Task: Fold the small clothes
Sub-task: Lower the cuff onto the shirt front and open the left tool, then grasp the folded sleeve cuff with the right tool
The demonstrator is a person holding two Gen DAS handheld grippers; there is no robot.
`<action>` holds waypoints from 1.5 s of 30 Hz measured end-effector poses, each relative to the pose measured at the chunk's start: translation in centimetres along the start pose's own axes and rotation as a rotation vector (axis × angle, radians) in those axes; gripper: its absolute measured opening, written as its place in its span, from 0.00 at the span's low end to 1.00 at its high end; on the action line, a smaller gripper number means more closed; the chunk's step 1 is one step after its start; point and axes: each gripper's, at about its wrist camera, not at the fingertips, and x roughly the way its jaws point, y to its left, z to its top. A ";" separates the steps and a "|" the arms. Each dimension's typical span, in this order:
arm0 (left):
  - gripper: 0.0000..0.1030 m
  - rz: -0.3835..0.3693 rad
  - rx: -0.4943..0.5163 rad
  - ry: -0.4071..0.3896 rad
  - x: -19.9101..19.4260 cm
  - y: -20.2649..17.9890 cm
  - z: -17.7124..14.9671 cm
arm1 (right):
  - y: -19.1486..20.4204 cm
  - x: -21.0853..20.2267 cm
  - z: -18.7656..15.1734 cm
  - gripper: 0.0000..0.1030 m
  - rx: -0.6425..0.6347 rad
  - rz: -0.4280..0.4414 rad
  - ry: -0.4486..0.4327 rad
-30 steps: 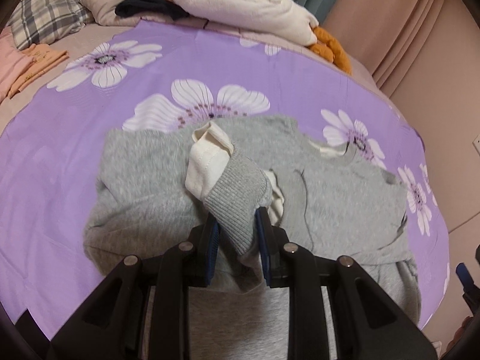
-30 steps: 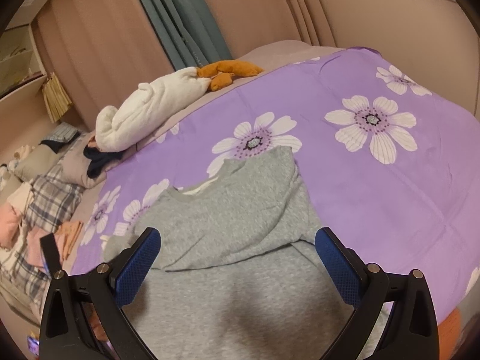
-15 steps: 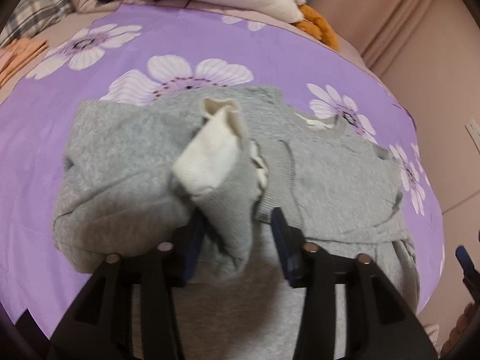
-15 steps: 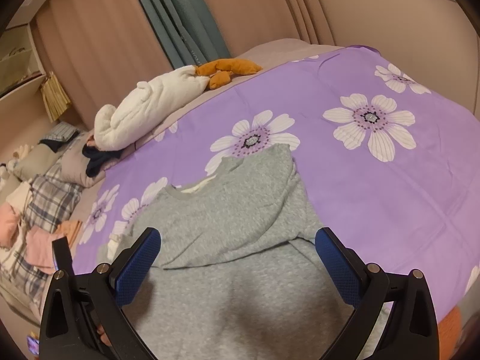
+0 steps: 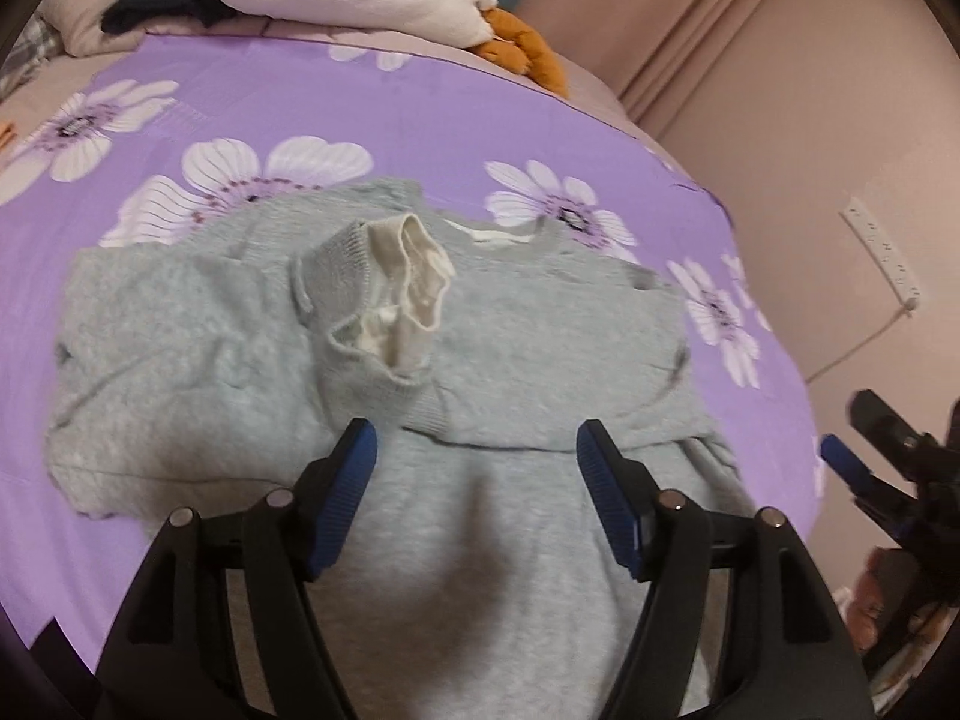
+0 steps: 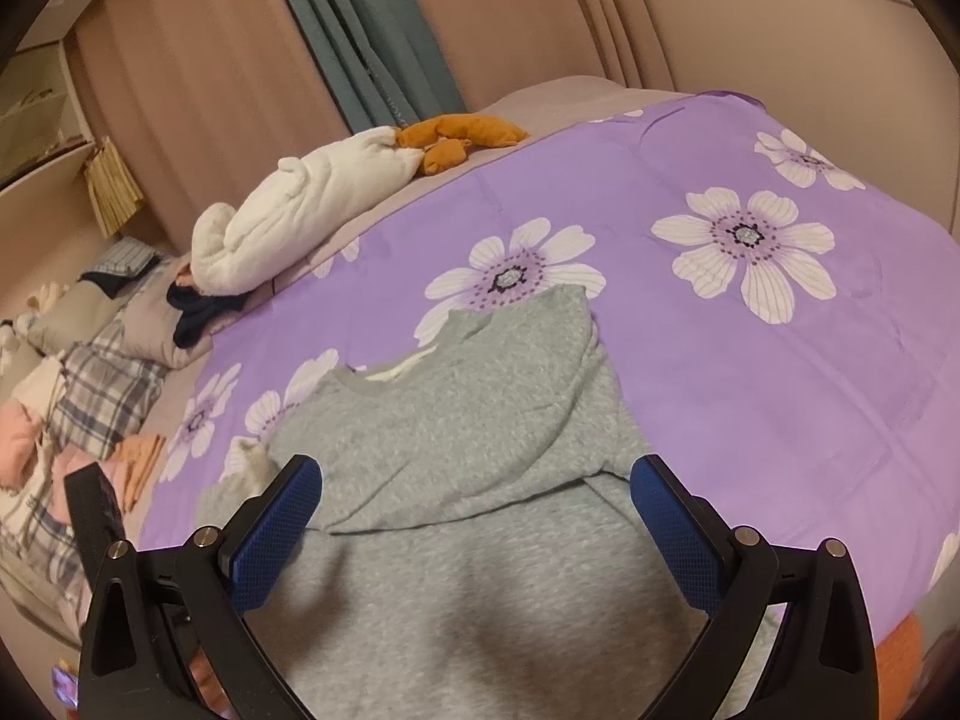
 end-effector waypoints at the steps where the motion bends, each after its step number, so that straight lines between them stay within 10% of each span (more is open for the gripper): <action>1: 0.67 -0.003 -0.001 0.003 -0.2 -0.1 -0.1 | 0.0 0.1 0.0 0.99 -0.001 0.000 0.002; 8: 0.68 -0.015 -0.079 -0.067 -4.1 1.6 -0.6 | 1.5 1.6 -0.2 0.99 -0.050 0.011 0.044; 18: 0.67 0.328 -0.276 -0.166 -10.7 8.5 -2.5 | 9.9 5.5 -1.5 0.99 -0.258 0.133 0.141; 28: 0.60 0.438 -0.349 -0.198 -13.6 11.6 -4.4 | 18.1 11.2 -3.5 0.96 -0.433 0.139 0.224; 34: 0.60 0.441 -0.352 -0.202 -13.9 11.9 -4.6 | 19.1 14.9 -4.7 0.84 -0.467 0.091 0.315; 45: 0.60 0.444 -0.360 -0.189 -13.8 12.3 -4.8 | 18.9 16.7 -5.2 0.21 -0.492 0.102 0.398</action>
